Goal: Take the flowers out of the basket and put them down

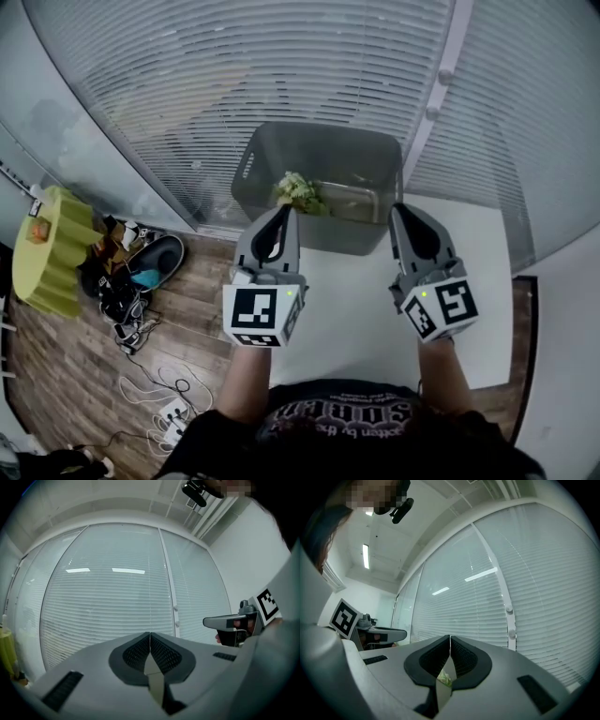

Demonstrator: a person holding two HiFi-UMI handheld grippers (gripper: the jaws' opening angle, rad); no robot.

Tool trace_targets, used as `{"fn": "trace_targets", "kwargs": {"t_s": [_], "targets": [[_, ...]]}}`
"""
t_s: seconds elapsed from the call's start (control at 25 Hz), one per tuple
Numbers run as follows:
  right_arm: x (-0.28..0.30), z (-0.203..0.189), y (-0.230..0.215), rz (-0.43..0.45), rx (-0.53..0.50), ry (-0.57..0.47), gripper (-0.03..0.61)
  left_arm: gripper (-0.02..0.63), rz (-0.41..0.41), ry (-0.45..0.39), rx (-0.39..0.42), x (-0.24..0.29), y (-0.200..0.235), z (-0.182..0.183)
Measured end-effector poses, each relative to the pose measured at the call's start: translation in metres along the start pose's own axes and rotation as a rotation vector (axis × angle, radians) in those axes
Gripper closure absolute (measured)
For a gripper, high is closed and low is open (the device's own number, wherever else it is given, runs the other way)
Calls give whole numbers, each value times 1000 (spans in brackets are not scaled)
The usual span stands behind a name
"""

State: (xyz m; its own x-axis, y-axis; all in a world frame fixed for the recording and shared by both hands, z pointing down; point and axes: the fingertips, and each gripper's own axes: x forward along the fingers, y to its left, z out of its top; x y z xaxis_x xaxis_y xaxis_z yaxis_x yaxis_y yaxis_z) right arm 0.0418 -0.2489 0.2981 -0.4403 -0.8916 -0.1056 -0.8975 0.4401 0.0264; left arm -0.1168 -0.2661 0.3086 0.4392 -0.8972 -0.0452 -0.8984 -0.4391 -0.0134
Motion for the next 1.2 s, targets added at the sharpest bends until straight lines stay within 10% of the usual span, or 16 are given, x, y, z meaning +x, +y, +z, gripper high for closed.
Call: {"fn": "trace_targets", "kwargs": {"t_s": [1.2], "targets": [[9,-15,-26,-121,26,56,549,305,-634,276,546,97,8,-6]]}}
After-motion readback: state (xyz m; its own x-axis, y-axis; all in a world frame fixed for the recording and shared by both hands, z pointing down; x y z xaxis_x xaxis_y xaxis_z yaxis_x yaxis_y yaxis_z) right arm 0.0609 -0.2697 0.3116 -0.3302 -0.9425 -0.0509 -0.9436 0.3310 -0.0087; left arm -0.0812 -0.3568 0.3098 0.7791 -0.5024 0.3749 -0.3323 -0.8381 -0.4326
